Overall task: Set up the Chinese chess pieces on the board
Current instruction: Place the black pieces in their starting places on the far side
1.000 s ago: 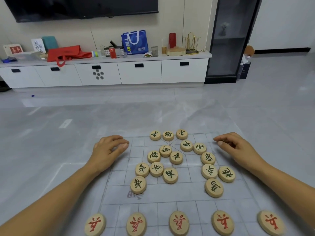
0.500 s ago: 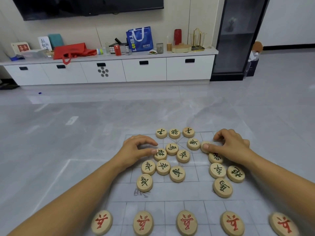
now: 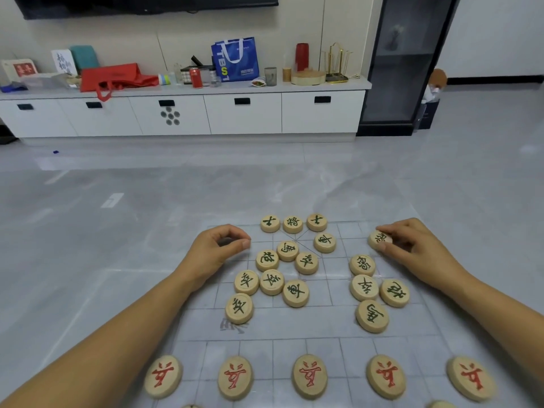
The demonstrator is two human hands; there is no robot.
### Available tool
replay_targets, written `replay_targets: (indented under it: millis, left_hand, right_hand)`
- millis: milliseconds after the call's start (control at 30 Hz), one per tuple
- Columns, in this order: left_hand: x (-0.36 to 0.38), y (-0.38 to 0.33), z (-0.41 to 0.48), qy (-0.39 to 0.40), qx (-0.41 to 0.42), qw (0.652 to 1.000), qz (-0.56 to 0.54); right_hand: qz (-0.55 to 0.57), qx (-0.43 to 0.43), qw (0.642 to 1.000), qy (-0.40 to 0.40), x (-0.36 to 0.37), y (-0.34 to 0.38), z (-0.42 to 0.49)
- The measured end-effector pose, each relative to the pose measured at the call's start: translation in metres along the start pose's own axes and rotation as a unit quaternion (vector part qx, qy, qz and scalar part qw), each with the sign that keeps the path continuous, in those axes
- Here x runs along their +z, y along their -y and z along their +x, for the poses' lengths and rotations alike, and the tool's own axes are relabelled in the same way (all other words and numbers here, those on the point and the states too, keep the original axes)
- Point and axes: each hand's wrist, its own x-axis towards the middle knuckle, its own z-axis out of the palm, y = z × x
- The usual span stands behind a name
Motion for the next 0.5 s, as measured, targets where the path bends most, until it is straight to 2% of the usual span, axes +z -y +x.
replay_targets:
  millis: [133, 167, 267, 333, 400, 500]
  left_hand:
    - [0.003, -0.006, -0.002, 0.034, 0.002, 0.999, 0.022]
    - [0.005, -0.007, -0.001, 0.035, 0.019, 0.997, 0.061]
    - [0.026, -0.027, 0.005, 0.049, 0.147, 0.953, 0.261]
    - [0.059, -0.053, 0.009, 0.112, 0.192, 0.937, 0.268]
    - [0.098, -0.077, 0.013, 0.168, 0.181, 0.913, 0.324]
    - [0.143, -0.095, 0.018, 0.192, 0.126, 0.873, 0.431]
  right_hand:
    - [-0.006, -0.016, 1.0, 0.007, 0.003, 0.0, 0.002]
    - [-0.004, -0.019, 1.0, 0.005, 0.004, 0.0, 0.002]
    - [-0.012, -0.024, 1.0, -0.001, 0.005, -0.001, 0.003]
    - [-0.018, -0.024, 0.999, -0.014, 0.005, -0.003, 0.003]
    - [-0.02, -0.024, 0.999, -0.024, 0.005, -0.003, 0.003]
    - [-0.015, -0.034, 0.999, -0.033, 0.006, -0.005, 0.004]
